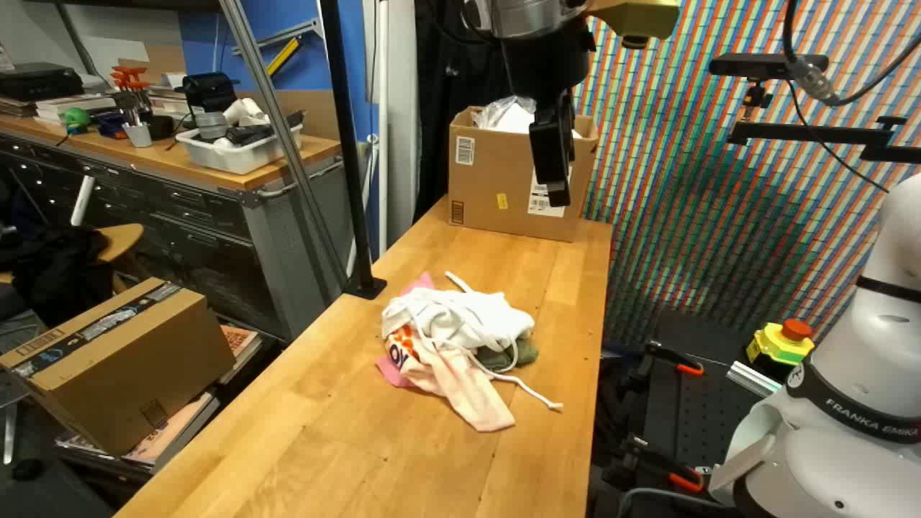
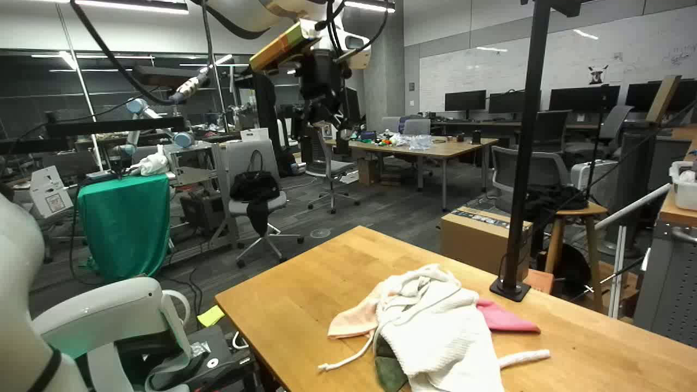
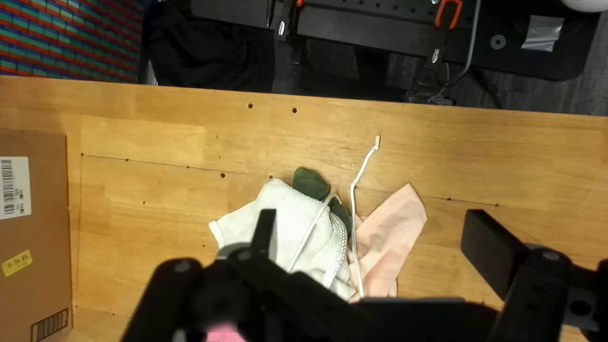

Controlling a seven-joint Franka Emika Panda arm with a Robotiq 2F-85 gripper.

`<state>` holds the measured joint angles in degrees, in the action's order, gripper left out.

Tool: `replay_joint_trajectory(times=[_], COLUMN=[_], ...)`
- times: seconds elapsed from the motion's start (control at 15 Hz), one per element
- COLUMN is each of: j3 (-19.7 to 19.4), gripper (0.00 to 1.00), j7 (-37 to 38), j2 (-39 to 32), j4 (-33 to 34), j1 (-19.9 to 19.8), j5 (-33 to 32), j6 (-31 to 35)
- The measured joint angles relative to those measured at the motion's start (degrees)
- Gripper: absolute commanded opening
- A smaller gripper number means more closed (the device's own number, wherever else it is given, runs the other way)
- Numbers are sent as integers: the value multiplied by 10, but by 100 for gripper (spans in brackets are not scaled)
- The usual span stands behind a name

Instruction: Move the white towel to the right front corner, then move it to the left back corner, then move the rope to the right back corner, then move the peach shirt to the left front corner, then move the pink shirt away from you, then move the turnip plushie closer to you

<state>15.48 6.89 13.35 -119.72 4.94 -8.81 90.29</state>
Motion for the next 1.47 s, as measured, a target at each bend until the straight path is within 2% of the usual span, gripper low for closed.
replay_joint_trajectory(times=[0.53,1.07,1.47], j3=[-10,-32,-53], gripper=[100,100,100], j7=[0,-33,-63], j2=[-24,-131,-222], j4=[1,0,-1], j1=[9,10,10], j5=[0,-3,-56], j6=[14,131,210])
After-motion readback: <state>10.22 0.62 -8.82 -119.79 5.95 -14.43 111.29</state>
